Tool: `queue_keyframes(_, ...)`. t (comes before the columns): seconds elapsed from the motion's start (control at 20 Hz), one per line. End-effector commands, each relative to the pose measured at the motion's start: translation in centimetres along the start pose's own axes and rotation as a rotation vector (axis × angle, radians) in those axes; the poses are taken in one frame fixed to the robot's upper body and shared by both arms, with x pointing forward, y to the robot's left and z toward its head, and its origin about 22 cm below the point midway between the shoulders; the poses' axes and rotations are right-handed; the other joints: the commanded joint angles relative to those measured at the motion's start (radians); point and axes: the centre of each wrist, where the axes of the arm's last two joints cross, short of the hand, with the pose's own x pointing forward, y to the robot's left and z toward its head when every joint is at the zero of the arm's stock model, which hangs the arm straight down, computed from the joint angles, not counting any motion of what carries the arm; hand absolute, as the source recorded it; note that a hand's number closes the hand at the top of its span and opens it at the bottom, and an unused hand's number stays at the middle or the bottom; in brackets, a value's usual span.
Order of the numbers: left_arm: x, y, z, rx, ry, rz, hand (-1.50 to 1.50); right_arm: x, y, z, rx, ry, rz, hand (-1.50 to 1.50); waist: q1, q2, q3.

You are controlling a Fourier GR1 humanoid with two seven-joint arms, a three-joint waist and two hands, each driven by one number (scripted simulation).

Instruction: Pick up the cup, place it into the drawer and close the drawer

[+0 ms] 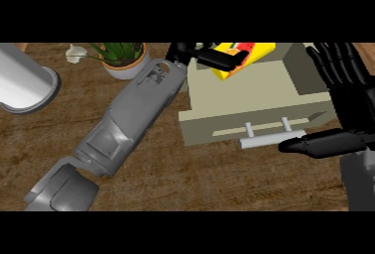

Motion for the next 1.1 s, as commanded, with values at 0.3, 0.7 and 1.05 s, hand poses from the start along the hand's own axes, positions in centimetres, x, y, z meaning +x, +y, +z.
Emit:
queue_keyframes(0.3, -2.8, -0.2, 1.3, -0.009, -0.005, 0.057, -1.5, 0.5, 1.6, -1.5, 0.108, -0.06, -0.056, -1.5, -0.068, 0.02, -0.001)
queue_keyframes(0.7, -0.8, -0.3, 0.9, 0.023, -0.169, 0.309, -1.5, 0.3, 5.4, -2.4, 0.503, -0.071, -0.227, 1.5, -0.061, 0.018, -0.002)
queue_keyframes(1.05, -1.3, 0.1, 0.8, 0.15, -0.176, 0.346, -1.5, 0.5, 4.2, -0.3, 0.772, 0.181, 0.083, 1.5, -0.002, -0.011, -0.003)
